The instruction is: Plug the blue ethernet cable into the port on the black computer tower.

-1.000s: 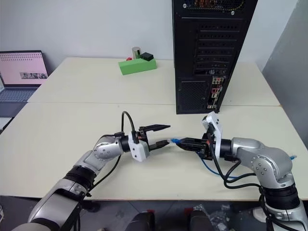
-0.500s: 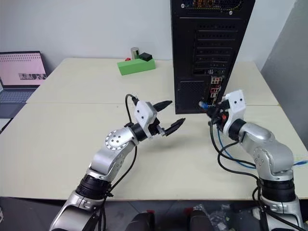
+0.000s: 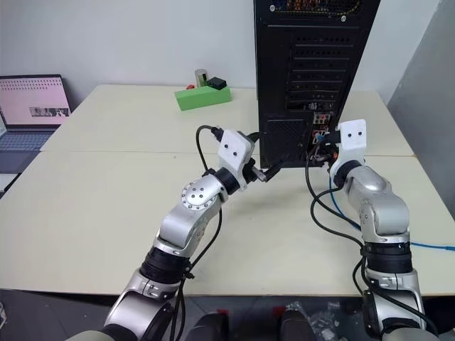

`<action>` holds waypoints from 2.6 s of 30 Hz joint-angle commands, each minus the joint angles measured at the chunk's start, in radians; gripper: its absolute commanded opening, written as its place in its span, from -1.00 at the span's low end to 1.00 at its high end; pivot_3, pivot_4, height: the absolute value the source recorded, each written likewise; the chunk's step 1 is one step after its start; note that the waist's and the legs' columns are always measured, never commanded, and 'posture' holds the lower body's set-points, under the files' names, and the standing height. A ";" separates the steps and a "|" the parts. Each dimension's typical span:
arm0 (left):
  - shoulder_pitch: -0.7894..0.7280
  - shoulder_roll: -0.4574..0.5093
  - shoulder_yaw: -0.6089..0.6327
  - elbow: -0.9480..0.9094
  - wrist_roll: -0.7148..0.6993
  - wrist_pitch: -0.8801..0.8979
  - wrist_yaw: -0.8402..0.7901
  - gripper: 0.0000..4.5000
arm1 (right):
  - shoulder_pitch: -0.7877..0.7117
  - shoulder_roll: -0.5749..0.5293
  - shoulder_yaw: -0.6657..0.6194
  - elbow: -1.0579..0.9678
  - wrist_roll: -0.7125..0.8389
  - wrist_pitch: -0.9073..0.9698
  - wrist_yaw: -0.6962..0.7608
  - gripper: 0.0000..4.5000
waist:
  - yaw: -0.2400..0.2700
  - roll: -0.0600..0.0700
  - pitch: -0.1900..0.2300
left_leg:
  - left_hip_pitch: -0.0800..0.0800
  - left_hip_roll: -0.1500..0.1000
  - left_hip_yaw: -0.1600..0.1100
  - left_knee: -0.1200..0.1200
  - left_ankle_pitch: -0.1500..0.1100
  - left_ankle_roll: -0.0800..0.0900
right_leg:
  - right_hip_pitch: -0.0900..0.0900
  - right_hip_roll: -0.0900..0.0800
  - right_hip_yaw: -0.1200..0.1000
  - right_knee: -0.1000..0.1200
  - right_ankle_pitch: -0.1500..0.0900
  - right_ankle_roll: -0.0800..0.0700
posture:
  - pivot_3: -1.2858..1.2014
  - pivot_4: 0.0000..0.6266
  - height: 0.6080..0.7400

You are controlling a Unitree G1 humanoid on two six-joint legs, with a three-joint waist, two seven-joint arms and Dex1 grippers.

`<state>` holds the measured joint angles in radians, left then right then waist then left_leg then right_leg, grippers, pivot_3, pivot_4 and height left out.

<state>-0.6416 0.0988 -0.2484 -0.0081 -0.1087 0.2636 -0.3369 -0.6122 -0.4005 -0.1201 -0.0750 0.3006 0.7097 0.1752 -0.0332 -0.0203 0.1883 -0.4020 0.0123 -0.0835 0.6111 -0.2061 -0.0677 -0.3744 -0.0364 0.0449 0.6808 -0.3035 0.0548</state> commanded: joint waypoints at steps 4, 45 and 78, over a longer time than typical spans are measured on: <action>-0.021 -0.014 0.026 -0.012 0.022 -0.024 0.006 0.91 | -0.040 0.022 -0.024 -0.002 -0.009 -0.025 -0.005 -1.00 | 0.000 0.000 0.000 | 0.000 0.000 0.000 0.000 0.000 0.000 | 0.000 0.000 0.000 0.000 0.000 0.000 | 0.03 -0.52 1.00; -0.007 -0.019 0.036 -0.015 0.041 -0.034 -0.001 0.91 | -0.089 0.096 -0.085 -0.010 0.013 0.074 -0.087 -1.00 | 0.000 0.000 0.000 | 0.000 0.000 0.000 0.000 0.000 0.000 | 0.000 0.000 0.000 0.000 0.000 0.000 | 0.03 -0.52 1.00; -0.003 -0.025 0.035 -0.016 0.043 -0.030 0.001 0.91 | -0.123 0.153 -0.120 0.022 0.015 0.087 -0.127 -1.00 | 0.000 0.000 0.000 | 0.000 0.000 0.000 -0.001 0.000 0.000 | 0.000 0.000 0.000 0.000 0.000 0.000 | 0.03 -0.52 1.00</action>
<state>-0.6392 0.0821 -0.2274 0.0016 -0.0694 0.2525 -0.3382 -0.7033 -0.2518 -0.2076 -0.0373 0.2994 0.7986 0.0636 -0.0333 -0.0202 0.1883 -0.4022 0.0123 -0.0832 0.6105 -0.2062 -0.0677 -0.3749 -0.0365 0.0451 0.6806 -0.3035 0.0548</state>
